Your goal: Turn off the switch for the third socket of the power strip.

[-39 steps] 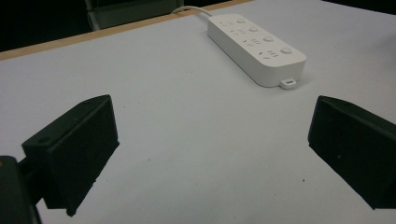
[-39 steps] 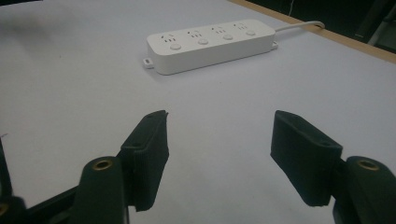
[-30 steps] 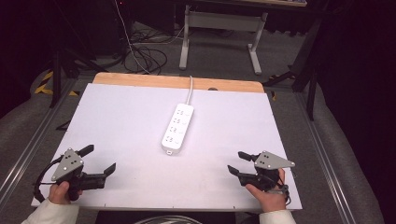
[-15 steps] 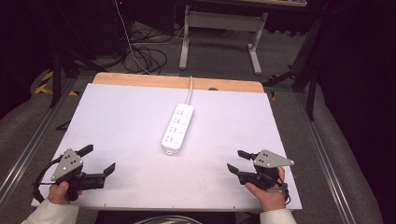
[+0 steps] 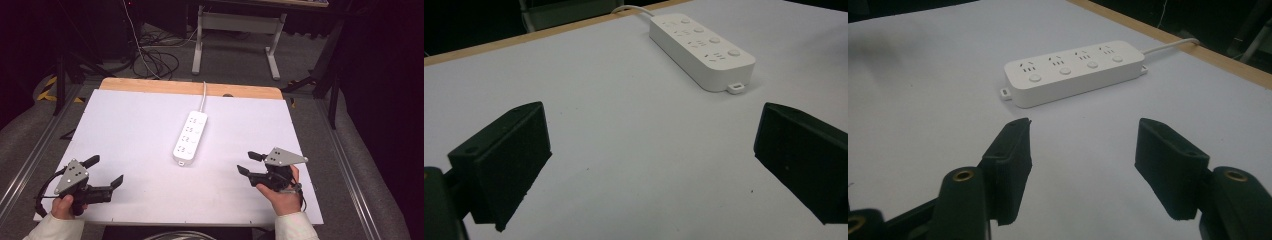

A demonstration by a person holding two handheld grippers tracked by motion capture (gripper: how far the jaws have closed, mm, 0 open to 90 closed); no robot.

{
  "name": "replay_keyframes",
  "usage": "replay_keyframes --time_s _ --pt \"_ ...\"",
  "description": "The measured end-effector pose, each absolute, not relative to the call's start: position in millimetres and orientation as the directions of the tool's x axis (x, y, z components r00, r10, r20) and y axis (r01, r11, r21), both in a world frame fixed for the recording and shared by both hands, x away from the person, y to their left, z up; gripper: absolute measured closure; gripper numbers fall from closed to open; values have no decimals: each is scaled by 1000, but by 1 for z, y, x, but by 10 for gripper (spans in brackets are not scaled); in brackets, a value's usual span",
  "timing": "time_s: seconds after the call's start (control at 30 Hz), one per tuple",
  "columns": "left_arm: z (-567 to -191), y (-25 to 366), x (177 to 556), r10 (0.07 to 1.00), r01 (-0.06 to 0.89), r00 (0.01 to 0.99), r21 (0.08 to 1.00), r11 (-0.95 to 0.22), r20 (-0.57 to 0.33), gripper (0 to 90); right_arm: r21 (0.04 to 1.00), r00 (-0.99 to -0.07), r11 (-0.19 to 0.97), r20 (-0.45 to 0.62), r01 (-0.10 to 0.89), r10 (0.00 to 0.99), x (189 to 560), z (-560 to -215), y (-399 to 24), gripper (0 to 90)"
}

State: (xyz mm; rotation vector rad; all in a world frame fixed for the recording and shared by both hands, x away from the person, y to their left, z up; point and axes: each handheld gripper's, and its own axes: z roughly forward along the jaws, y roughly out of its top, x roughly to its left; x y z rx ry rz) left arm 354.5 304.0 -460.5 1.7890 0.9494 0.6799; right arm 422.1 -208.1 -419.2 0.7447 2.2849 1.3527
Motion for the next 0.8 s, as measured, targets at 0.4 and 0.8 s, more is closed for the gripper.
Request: replay_keyframes --time_s 0.4,0.8 --pt "-460 304 355 840 302 541 923 -237 38 22 863 -804 449 -91 231 587 437 -401 -188 456" --pt "-461 304 355 841 304 540 923 -234 35 22 857 -811 457 -82 240 579 457 -388 -167 467"
